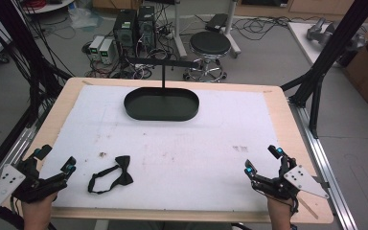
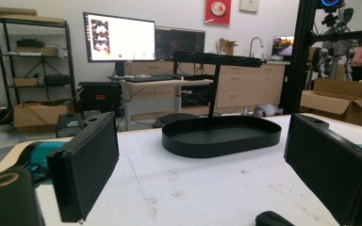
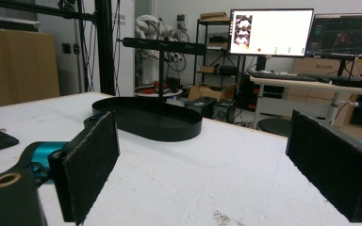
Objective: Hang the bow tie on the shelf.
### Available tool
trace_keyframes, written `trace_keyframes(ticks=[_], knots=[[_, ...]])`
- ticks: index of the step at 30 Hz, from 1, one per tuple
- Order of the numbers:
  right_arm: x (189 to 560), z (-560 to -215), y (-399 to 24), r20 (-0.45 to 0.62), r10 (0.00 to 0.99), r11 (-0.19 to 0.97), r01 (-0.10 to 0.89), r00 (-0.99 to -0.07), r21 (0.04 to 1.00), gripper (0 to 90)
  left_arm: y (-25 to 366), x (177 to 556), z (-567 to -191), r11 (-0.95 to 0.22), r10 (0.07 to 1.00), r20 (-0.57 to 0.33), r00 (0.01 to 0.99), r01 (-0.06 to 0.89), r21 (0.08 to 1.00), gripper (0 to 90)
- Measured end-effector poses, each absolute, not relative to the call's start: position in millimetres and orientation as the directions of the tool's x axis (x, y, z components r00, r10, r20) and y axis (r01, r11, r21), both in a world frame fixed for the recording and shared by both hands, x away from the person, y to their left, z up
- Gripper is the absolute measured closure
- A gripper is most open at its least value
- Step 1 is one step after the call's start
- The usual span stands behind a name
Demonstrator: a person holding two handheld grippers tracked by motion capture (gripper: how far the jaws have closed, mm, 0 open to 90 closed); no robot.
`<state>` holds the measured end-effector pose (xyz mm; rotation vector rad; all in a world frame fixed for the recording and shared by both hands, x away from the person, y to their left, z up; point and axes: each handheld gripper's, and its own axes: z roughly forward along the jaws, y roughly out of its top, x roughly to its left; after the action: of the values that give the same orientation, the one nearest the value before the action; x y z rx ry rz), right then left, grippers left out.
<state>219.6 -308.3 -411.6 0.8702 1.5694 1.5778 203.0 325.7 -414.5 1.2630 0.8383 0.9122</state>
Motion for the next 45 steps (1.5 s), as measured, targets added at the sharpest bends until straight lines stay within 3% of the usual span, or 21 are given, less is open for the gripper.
trace_keyframes(ticks=[16, 19, 28, 34, 45], knots=[[218.9, -410.4, -309.2, -0.044, 0.861, 0.025, -0.044, -0.506, 0.999, 9.3, 327.2, 202.4, -411.9, 0.083, 0.892, -0.03, 0.452, -0.099, 0.992, 12.4], [218.8, -409.8, -308.3, -0.053, 0.859, 0.033, -0.048, -0.509, 0.998, 9.3, 327.4, 202.2, -411.3, 0.08, 0.884, -0.031, 0.467, -0.087, 0.993, 15.9], [220.2, -410.4, -308.5, -0.048, 0.859, 0.03, -0.043, -0.51, 0.999, 9.3, 327.5, 204.8, -416.1, 0.016, 0.809, -0.022, 0.587, 0.015, 1.0, 17.2], [219.3, -409.7, -310.0, -0.043, 0.862, 0.02, -0.051, -0.506, 0.999, 9.3, 319.9, 207.8, -424.6, -0.121, 0.754, 0.018, 0.657, 0.112, 0.986, 22.0], [223.8, -408.9, -309.0, -0.037, 0.861, 0.01, -0.056, -0.508, 0.998, 9.3, 319.8, 206.5, -441.8, -0.259, 0.719, -0.004, 0.695, 0.274, 0.926, 28.0]])
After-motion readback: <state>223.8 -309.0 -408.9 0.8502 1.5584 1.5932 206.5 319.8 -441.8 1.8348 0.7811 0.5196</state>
